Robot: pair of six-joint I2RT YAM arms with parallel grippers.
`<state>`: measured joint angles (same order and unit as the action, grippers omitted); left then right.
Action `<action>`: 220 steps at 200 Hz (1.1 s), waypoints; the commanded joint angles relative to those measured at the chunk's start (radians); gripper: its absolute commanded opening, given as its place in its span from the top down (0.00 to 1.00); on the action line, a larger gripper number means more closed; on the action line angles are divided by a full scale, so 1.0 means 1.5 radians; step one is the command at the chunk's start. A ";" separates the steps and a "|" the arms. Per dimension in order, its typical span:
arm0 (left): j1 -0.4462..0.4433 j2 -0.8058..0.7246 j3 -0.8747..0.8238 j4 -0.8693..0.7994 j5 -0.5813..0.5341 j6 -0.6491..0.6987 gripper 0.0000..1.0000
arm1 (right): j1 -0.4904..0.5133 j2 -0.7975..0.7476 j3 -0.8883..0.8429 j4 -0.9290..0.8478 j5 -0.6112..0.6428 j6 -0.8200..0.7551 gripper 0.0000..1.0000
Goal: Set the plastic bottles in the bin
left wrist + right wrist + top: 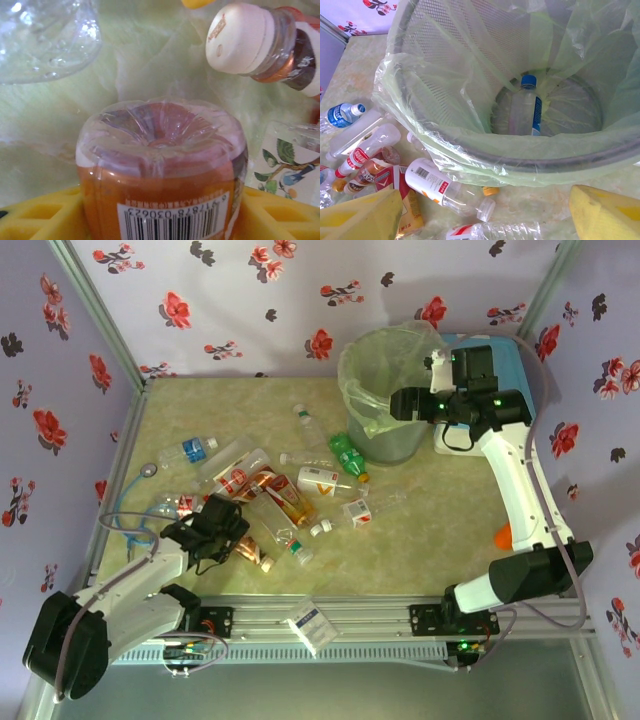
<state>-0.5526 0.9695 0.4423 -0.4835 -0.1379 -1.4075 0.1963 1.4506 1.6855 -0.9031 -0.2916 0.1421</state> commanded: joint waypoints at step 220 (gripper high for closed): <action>0.016 0.281 0.507 0.411 0.299 0.235 0.70 | 0.305 0.044 -0.022 0.114 -0.114 0.073 0.24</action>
<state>-0.5156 1.3865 1.1988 0.0105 0.2455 -1.0206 0.6483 1.4933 1.6772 -0.8124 -0.3973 0.1936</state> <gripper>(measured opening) 0.530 0.758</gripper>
